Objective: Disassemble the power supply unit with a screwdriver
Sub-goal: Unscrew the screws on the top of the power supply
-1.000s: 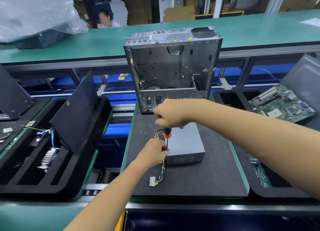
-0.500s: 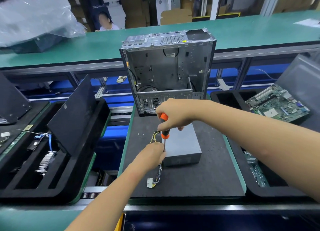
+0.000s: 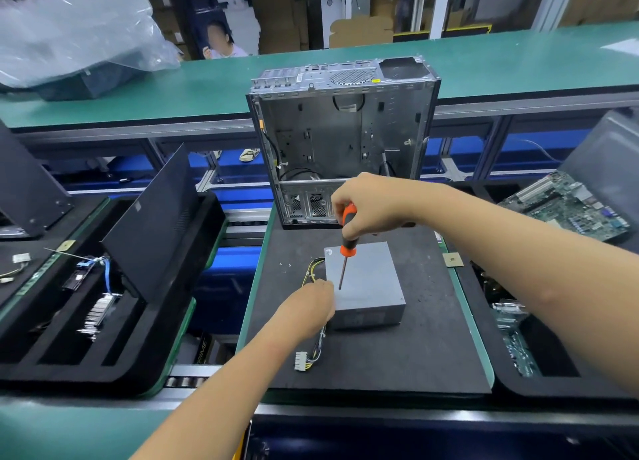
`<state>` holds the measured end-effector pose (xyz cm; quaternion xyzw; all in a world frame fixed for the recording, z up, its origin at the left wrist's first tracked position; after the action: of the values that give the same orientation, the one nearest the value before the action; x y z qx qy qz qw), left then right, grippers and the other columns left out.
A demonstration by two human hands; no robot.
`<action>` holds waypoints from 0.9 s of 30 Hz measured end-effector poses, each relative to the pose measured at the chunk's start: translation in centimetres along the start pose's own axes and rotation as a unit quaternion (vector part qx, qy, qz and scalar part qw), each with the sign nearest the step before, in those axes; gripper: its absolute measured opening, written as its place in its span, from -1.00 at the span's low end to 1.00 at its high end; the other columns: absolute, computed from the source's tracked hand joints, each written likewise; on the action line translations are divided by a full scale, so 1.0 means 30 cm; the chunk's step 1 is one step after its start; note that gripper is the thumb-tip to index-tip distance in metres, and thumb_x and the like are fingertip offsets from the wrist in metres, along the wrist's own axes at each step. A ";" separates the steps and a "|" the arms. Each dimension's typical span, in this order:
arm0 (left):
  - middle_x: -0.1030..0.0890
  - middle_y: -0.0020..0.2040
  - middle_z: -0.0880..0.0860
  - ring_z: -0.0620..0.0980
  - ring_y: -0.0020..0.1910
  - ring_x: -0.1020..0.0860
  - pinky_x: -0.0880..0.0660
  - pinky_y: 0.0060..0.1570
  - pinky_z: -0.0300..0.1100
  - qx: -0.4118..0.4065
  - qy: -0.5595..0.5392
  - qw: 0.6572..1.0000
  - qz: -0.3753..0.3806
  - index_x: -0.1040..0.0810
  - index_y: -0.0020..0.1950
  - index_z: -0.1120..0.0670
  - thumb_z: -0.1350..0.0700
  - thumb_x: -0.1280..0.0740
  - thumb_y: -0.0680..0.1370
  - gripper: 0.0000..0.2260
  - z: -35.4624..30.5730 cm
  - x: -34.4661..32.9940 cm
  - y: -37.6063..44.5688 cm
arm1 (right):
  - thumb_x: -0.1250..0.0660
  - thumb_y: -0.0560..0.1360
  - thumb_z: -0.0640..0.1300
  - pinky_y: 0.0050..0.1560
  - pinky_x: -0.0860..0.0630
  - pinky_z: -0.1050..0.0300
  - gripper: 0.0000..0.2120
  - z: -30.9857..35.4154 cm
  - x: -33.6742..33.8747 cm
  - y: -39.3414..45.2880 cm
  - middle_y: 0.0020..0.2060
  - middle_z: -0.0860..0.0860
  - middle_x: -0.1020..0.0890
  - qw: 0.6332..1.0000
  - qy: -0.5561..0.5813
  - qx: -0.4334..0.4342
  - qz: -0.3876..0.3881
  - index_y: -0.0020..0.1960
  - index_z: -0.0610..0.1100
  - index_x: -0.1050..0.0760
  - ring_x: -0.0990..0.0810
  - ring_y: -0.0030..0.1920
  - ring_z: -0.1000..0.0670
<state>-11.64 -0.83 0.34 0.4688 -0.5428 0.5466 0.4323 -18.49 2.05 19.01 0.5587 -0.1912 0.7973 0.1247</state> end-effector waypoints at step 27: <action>-0.59 0.01 0.17 0.19 -0.03 -0.59 -0.39 -0.23 -0.12 0.094 0.127 0.987 0.037 -0.53 0.05 0.21 0.40 -0.15 0.47 -0.74 -0.014 -0.012 0.014 | -0.46 0.35 0.01 -0.36 -0.33 0.14 -0.79 -0.077 -0.056 -0.004 -0.19 0.09 -0.52 0.999 -0.034 0.012 -0.006 -0.20 0.01 -0.42 -0.48 -0.19 0.06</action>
<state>-12.00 -0.41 -0.10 0.4140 -0.4467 0.6660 0.4307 -19.79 3.21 16.77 0.5883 -0.1828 0.7792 0.1158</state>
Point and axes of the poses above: each hand's wrist, its own y-axis towards the middle knuckle, its own x-axis out of the back of the hand, z = x × y, the point moved 10 cm from there along y, towards the middle knuckle
